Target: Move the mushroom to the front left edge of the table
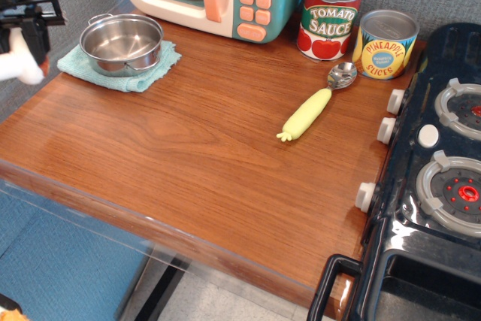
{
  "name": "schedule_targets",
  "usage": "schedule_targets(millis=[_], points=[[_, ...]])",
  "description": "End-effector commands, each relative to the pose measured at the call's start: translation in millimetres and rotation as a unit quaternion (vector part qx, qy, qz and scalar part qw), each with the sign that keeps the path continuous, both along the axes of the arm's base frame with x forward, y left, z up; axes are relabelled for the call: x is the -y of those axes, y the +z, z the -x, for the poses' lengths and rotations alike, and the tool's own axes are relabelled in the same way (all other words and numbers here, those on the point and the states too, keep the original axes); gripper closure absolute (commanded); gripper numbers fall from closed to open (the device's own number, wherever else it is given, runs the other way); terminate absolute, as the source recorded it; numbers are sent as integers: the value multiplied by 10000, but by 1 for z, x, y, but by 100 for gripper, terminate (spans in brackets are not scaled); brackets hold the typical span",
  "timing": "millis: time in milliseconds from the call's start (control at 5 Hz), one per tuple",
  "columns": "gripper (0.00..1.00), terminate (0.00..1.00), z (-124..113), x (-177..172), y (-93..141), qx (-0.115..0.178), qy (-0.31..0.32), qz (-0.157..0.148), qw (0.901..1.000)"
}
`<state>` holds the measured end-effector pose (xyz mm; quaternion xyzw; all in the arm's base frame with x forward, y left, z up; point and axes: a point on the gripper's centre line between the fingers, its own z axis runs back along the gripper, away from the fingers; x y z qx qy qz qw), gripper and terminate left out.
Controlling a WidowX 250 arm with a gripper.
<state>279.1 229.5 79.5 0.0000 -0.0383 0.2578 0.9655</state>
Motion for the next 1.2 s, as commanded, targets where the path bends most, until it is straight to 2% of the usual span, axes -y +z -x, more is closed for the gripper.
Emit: schedule_targets(millis=[0,600,1000], points=[[0,0,1,-4,21,235,129,-228,9994],[0,0,1,6,39,551,-66,-287,9980],[0,0,1,6,39,551,-66,-287,9980]])
